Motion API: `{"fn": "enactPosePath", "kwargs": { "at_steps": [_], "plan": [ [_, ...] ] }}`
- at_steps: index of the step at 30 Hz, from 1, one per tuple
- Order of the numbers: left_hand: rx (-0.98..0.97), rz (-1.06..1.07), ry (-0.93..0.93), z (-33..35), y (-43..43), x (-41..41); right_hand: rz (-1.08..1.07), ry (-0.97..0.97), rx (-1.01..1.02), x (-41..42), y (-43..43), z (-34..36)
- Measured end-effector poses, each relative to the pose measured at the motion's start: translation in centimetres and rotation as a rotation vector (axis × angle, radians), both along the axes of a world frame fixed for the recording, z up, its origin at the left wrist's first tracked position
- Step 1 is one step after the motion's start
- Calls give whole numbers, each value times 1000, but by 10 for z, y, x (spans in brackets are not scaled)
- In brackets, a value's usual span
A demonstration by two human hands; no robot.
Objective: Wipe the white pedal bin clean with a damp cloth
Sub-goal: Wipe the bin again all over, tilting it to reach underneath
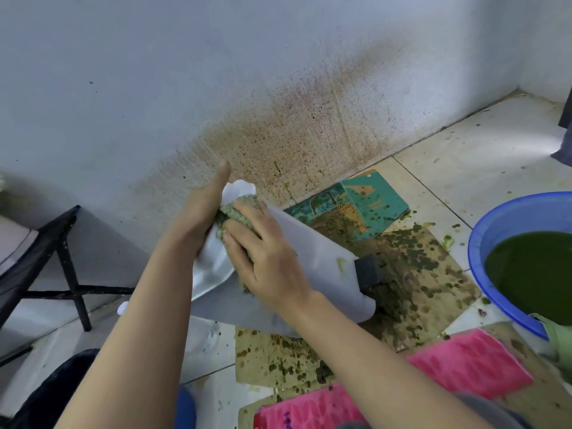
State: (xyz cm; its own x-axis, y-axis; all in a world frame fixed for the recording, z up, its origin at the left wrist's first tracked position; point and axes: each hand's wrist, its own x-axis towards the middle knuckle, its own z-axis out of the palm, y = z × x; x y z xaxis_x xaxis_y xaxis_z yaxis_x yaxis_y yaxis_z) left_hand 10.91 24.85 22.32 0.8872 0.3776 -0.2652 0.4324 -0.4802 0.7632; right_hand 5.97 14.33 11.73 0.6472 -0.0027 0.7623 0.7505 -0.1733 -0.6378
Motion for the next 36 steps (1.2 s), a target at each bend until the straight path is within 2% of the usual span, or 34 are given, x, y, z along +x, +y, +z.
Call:
{"fn": "enactPosePath", "kwargs": {
  "at_steps": [2, 4, 7, 9, 12, 15, 17, 21, 24, 26, 30, 33, 36],
  "plan": [
    [-48, -26, 45, 1, 4, -8, 61, -56, -20, 1, 2, -9],
    [17, -100, 33, 1, 8, -9, 113, -91, -15, 0, 4, -21],
    [135, -136, 9, 2, 18, -6, 62, -65, -68, -9, 7, -55],
    [139, -74, 40, 2, 30, -6, -28, 75, -95, -17, 3, -92],
    [125, -28, 29, 2, 43, -9, -131, 434, -17, -19, -13, -139],
    [122, -4, -5, 2, 41, -4, -202, 568, 33, -4, -13, -143],
    [118, 0, -19, 2, 38, 0, -202, 536, 50, 2, 3, -119],
    [155, -3, 8, 2, 41, 6, -208, 191, -56, 4, 42, -71],
    [155, -14, 31, 3, 47, 6, -271, 24, -149, 3, 48, -82],
    [151, -23, 8, 2, 49, 5, -305, 1, -180, 0, 41, -109],
    [124, -15, 1, 2, 52, 4, -296, 189, -148, -9, 17, -167],
    [111, -13, -6, 3, 55, 4, -269, 448, 43, -18, -3, -199],
    [97, -51, 3, 3, 49, 7, -338, 570, 200, -24, 0, -201]
  ]
}}
